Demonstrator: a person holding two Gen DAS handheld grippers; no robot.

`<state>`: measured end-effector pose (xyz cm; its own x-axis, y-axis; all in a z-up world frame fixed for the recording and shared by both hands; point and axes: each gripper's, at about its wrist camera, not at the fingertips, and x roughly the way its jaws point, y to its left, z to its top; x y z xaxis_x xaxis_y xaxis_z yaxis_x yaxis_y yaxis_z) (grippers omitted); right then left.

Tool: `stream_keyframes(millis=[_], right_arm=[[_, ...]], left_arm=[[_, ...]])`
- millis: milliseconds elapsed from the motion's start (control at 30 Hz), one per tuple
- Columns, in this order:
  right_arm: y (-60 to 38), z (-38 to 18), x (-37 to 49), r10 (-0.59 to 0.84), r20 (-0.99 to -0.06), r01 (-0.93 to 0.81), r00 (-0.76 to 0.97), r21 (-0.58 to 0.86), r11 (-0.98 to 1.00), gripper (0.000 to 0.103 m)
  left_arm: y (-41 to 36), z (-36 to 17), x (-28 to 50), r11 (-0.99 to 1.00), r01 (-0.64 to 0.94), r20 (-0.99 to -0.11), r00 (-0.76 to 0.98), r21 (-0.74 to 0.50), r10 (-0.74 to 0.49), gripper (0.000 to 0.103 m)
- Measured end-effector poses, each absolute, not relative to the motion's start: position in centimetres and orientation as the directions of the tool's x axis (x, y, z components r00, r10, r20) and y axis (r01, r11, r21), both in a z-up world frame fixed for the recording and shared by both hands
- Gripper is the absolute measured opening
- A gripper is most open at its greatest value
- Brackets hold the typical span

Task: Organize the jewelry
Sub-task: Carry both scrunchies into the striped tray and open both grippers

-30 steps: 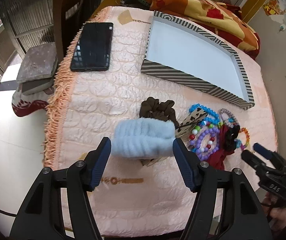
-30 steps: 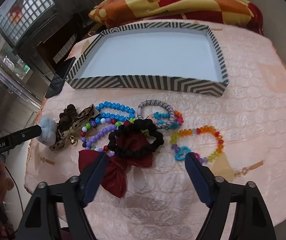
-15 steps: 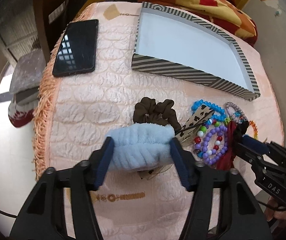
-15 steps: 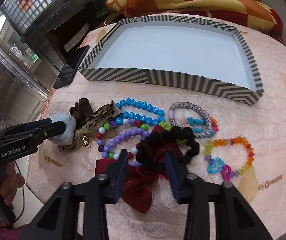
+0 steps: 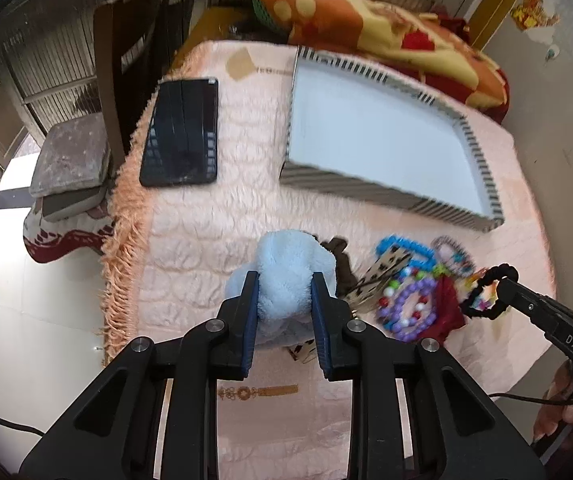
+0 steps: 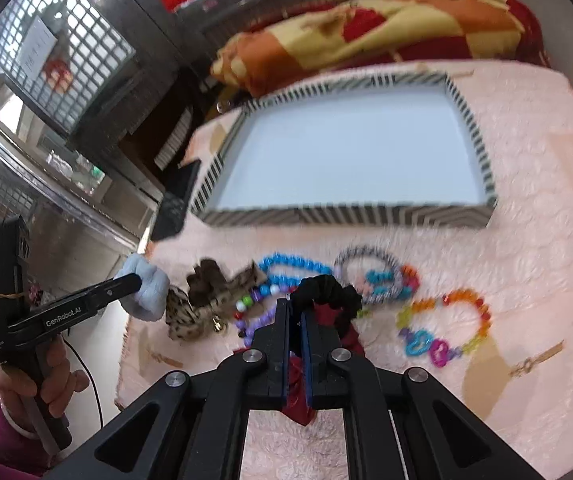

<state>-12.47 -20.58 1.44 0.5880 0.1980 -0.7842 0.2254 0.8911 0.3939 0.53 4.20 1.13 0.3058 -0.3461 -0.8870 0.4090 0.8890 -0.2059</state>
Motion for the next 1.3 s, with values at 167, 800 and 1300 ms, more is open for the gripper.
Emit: stream_keyframes(millis=[167,800,1300], right_arm=[[-21.4,3.0,-10.9,0.183,-0.759,0.216,0.625,0.394,0.894,0.004],[-22.2,-2.5,2.1,0.144,-0.850,0.251,0.507,0.306,0.918,0.005],[-20.6,-4.5,4.2,0.312,-0.840,0.155,0.445,0.415,0.896,0.025]], left_arm=[[3.6,3.7,1.1,0.877,0.428,-0.866,0.328,-0.220,-0.377,0.023],[-6.1,1.6,10.9,0.849,0.514,-0.883,0.333,-0.124,-0.331,0.023],[-7.1,-1.9,13.8,0.819,0.547,-0.910,0.231,-0.171,-0.345,0.043]])
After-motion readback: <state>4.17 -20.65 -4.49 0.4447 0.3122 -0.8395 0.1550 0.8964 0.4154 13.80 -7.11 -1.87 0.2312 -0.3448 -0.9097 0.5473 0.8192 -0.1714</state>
